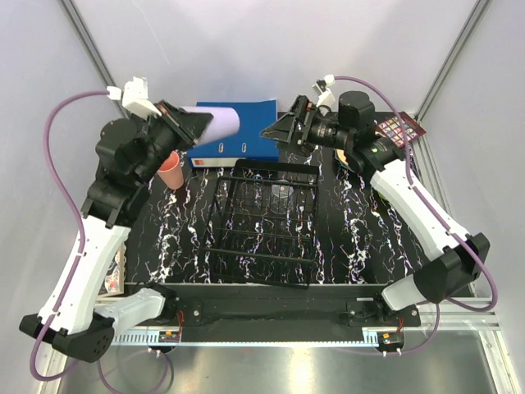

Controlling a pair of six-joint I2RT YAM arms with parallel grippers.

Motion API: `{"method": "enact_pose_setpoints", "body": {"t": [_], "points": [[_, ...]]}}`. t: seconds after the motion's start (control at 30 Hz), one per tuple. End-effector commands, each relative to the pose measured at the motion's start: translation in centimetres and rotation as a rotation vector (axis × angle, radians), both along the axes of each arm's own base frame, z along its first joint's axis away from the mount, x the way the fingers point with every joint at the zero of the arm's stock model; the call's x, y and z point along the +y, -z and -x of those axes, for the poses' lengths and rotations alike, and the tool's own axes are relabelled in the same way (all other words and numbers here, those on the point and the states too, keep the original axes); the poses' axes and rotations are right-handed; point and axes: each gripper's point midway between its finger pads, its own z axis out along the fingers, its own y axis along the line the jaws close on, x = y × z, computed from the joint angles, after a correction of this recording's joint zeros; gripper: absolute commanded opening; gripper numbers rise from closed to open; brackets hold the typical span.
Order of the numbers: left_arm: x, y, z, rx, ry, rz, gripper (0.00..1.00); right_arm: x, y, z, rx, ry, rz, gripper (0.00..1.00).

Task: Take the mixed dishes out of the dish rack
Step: Place the cup at the center of the board.

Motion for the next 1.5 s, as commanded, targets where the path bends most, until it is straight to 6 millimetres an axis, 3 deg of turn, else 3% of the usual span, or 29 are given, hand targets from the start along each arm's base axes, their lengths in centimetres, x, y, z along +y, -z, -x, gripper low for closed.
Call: {"method": "enact_pose_setpoints", "body": {"t": [0.0,0.1,0.23,0.27,0.47,0.57,0.77,1.03,1.47], "points": [[4.7,-2.7,-2.2,-0.041,-0.261,-0.117,0.00,-3.6,-1.2,-0.1,-0.098,0.176,0.143,1.00],[7.4,-2.7,-4.4,-0.006,-0.413,-0.190,0.00,-5.3,-0.2,-0.5,-0.094,0.262,0.219,0.99],[10.9,-0.7,-7.8,0.103,-0.582,-0.246,0.00,-7.1,0.6,-0.6,-0.094,0.346,0.281,0.99],[12.7,-0.3,-8.4,0.128,-0.660,-0.253,0.00,-7.5,0.7,-0.4,-0.105,0.352,0.296,0.98],[20.3,1.6,-8.1,0.225,-1.002,-0.346,0.00,-10.2,0.7,0.9,-0.161,0.435,0.357,0.98],[22.5,3.1,-7.9,0.266,-1.089,-0.380,0.00,-10.9,1.1,1.4,-0.161,0.448,0.375,0.98],[24.4,8.0,-8.7,0.385,-1.136,-0.462,0.00,-11.0,1.2,2.2,-0.166,0.440,0.379,0.98],[26.2,18.7,-9.7,0.631,-1.095,-0.474,0.00,-11.1,1.4,2.3,-0.167,0.442,0.383,0.98],[27.5,27.4,-10.8,0.858,-1.055,-0.464,0.00,-10.7,2.0,1.6,-0.158,0.437,0.399,0.98]]}}
